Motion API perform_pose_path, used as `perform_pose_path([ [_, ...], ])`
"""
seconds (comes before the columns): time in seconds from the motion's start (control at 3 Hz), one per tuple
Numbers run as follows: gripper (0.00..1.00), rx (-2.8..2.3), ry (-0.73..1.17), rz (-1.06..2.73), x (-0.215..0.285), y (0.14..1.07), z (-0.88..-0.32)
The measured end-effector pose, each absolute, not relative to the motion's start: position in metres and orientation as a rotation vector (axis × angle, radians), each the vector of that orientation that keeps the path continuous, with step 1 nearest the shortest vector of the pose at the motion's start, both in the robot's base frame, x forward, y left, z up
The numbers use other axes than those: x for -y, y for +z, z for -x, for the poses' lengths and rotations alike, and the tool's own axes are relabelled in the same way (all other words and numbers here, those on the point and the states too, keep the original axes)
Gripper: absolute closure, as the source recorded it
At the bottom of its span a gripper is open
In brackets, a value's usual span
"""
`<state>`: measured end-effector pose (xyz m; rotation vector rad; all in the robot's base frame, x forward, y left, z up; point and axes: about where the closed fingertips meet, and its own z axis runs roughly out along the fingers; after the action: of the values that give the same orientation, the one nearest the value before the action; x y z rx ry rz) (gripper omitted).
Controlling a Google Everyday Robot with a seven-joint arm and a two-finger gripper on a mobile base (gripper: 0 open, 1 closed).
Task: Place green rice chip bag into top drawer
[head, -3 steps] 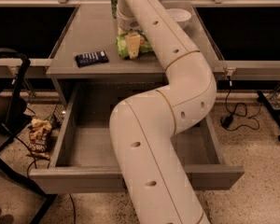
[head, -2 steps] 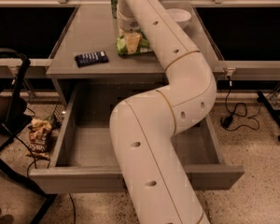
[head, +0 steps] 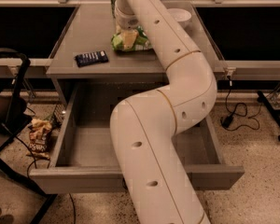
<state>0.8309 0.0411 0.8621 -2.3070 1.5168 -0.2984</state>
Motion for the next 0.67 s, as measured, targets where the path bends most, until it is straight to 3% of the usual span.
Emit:
perform_pose_path([
  [0.67,1.00,-1.415,-0.275,2.141,0.025,0.957,-0.801],
])
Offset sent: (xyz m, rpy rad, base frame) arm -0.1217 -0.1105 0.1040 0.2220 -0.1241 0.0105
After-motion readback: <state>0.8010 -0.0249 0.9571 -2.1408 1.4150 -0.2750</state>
